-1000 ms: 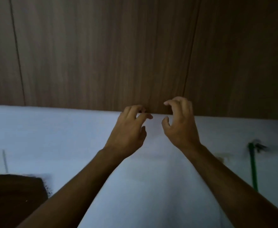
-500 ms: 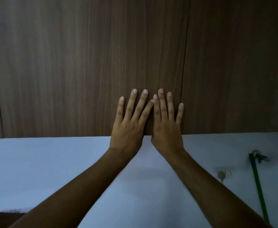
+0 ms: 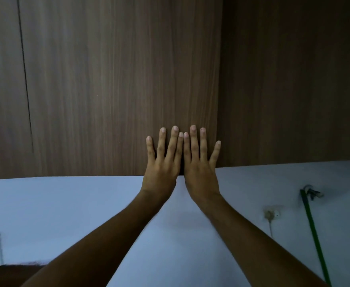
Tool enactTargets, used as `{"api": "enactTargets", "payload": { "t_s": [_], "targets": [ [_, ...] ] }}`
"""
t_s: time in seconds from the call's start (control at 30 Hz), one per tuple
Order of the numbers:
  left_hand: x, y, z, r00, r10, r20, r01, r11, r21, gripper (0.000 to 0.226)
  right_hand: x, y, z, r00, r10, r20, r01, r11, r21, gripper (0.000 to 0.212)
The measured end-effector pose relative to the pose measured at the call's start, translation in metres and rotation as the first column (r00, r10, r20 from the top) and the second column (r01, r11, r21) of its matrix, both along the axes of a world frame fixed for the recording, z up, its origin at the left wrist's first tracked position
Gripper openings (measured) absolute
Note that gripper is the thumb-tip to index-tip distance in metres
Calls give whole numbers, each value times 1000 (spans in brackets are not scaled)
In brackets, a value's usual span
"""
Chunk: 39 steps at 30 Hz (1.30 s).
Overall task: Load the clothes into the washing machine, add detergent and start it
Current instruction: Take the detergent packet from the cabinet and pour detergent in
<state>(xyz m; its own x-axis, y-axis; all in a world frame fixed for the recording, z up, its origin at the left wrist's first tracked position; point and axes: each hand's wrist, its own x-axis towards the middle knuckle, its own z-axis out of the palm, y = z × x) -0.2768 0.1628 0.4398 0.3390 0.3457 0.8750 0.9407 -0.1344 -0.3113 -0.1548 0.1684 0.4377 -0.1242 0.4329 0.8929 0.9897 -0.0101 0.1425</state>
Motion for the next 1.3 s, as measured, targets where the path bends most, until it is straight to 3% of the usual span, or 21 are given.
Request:
{"api": "enactTargets", "payload": {
  "t_s": [0.1,0.17,0.2,0.27,0.37,0.43,0.53,0.73,0.87,1.03,1.17,1.3],
  "targets": [
    [-2,-20,-2,998,-60,17,59,998,24,61,7,-35,-7,994,111,3,-111,994,-1,91],
    [-1,-33,-3,993,-108,42,107,994,35,63,14,-57,-18,925,361,-121,-360,932,36,99],
    [-1,-40,-4,990,-128,61,125,991,55,65,17,-70,-19,833,503,-233,-490,864,113,97],
    [0,-52,-5,983,-160,92,154,986,62,72,18,-88,-9,607,676,-418,-598,735,319,85],
    [-3,-69,-7,979,-172,106,168,985,46,84,14,-100,23,227,678,-699,-657,637,405,67],
    [-5,-78,-8,977,-177,120,173,984,37,89,15,-102,35,73,619,-782,-660,618,428,59],
    [-6,-91,-11,969,-191,158,192,981,10,93,18,-107,32,135,591,-795,-690,632,353,38],
    [6,-124,-18,851,-370,374,443,887,-131,98,9,-128,35,230,542,-808,-640,710,294,33],
    [9,-145,5,715,-530,456,622,780,-69,72,-2,-152,33,263,543,-797,-585,747,316,36],
    [9,-173,46,682,-610,403,679,733,-39,59,-18,-179,29,208,556,-804,-559,742,369,56],
    [7,-194,52,691,-592,416,678,730,-88,65,-32,-204,27,127,581,-804,-527,726,442,26],
    [2,-213,57,722,-572,389,648,756,-92,78,-48,-228,25,110,593,-798,-512,722,465,24]
  ]
}}
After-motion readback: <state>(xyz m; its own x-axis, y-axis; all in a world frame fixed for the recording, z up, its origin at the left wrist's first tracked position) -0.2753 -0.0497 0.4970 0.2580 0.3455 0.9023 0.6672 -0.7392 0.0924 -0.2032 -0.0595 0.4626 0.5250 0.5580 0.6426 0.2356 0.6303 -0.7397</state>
